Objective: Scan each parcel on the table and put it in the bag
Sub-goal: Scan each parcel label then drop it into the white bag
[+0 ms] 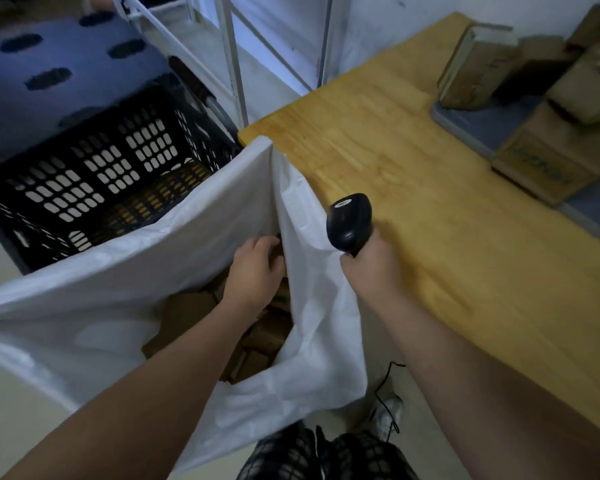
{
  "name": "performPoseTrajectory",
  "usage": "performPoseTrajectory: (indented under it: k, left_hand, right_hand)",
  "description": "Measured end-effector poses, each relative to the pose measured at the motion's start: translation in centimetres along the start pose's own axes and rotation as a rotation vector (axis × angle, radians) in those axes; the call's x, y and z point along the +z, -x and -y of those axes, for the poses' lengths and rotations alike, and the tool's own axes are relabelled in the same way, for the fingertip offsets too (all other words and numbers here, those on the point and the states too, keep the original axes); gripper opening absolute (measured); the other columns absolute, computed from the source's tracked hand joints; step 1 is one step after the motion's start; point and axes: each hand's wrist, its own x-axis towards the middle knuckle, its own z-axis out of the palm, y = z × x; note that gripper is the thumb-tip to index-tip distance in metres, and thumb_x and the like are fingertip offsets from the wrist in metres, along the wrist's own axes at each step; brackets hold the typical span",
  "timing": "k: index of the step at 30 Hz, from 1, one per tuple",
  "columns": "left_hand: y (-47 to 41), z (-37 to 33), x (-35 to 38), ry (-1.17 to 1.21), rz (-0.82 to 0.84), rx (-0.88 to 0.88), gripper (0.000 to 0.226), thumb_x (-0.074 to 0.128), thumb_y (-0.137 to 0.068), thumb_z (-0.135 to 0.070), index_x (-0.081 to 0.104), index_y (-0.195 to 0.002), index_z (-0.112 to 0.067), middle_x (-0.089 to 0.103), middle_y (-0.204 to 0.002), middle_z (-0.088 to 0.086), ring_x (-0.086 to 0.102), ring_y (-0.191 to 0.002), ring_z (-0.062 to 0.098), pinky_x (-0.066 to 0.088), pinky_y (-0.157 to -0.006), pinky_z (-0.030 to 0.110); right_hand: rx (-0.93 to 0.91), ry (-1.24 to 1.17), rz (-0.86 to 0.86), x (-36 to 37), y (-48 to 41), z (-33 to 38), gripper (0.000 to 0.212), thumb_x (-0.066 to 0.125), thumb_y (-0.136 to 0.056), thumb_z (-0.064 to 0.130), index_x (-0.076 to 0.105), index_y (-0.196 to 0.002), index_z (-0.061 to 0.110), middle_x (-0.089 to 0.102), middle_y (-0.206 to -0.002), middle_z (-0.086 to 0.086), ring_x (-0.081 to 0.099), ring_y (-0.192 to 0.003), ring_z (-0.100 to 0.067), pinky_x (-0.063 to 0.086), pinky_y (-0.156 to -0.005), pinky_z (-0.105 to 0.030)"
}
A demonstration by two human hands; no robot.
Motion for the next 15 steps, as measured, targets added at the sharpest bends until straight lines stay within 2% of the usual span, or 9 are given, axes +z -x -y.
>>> performPoseTrajectory:
  k: [3,7,11,15]
  left_hand:
    - [0.6,-4.4,-1.2,-0.009,-0.011,0.132,0.04,0.05,-0.098,-0.026,0.047,-0.137,-0.018,0.048,-0.137,0.002,0.042,-0.126,0.02,0.039,-0.1,0.032]
    - [-0.1,-9.6,-1.1,-0.057,0.023,0.29,0.042,0.05,-0.098,-0.024,0.046,-0.139,-0.015,0.046,-0.14,0.005,0.041,-0.128,0.021,0.035,-0.102,0.031]
    - [-0.7,-14.9,1.0,-0.079,0.084,0.401,0.041,0.051,-0.097,-0.021,0.047,-0.137,-0.013,0.046,-0.139,0.007,0.041,-0.128,0.023,0.035,-0.101,0.032]
    - [-0.6,-20.2,4.4,-0.087,0.171,0.526,0.041,0.052,-0.097,-0.021,0.047,-0.137,-0.012,0.047,-0.138,0.008,0.042,-0.128,0.026,0.037,-0.101,0.034]
  right_hand:
    - [0.03,-0.038,-0.056,-2.9,0.5,-0.7,0.034,0.057,-0.084,0.004,0.052,-0.117,0.009,0.054,-0.078,0.002,0.053,-0.074,-0.023,0.033,-0.051,-0.025]
    - [0.102,-0.065,-0.162,-7.4,1.1,-2.7,0.037,0.058,-0.084,0.003,0.051,-0.12,0.005,0.055,-0.082,-0.002,0.056,-0.078,-0.026,0.037,-0.062,-0.027]
    - [0.188,-0.088,-0.248,-11.8,2.1,-5.8,0.031,0.06,-0.085,0.006,0.048,-0.112,0.013,0.05,-0.069,0.005,0.049,-0.061,-0.012,0.03,-0.049,-0.023]
    - [0.288,-0.111,-0.352,-16.0,3.8,-9.8,0.023,0.062,-0.084,0.011,0.045,-0.1,0.016,0.049,-0.065,0.006,0.052,-0.065,-0.018,0.03,-0.046,-0.023]
